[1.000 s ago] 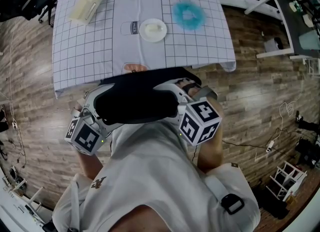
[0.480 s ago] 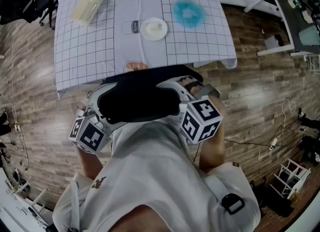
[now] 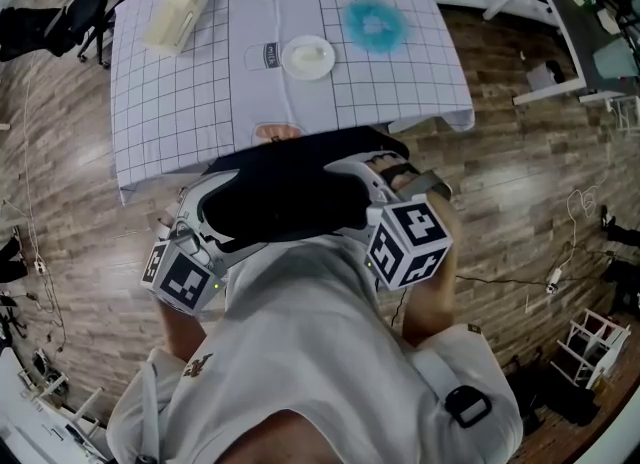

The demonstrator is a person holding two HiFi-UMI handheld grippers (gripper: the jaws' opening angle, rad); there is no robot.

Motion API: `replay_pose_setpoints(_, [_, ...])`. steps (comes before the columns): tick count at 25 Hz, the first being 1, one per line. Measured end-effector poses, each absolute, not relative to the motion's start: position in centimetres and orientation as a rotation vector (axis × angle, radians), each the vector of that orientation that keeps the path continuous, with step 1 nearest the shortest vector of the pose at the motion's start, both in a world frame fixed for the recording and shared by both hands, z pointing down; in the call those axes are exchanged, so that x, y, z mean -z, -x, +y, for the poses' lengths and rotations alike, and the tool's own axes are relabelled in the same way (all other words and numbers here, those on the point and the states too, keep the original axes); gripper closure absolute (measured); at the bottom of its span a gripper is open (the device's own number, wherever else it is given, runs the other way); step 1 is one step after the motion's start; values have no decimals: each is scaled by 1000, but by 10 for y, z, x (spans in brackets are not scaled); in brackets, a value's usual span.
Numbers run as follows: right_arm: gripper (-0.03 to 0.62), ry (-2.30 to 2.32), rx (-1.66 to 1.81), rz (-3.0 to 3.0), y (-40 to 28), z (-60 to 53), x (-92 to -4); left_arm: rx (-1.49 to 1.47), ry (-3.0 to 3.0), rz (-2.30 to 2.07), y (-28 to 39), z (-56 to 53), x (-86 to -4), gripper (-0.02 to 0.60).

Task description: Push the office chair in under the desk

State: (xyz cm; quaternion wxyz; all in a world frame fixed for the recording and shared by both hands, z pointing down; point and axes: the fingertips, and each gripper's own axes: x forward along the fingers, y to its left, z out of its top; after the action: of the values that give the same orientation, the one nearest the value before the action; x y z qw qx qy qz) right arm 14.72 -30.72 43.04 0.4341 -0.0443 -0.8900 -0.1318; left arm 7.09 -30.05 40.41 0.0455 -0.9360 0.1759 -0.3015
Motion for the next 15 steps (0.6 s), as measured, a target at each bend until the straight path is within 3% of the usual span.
replay_pose_setpoints(9, [244, 48, 285, -2353, -145, -285, -393, 705, 2927, 542, -61, -287, -368, 235])
replay_pose_setpoints(12, [297, -8, 289, -2417, -146, -284, -379, 651, 2944, 543, -59, -284, -361, 264])
replay_pose_setpoints(15, [310, -61, 295, -2472, -147, -283, -366, 562, 2957, 552, -55, -282, -349, 303])
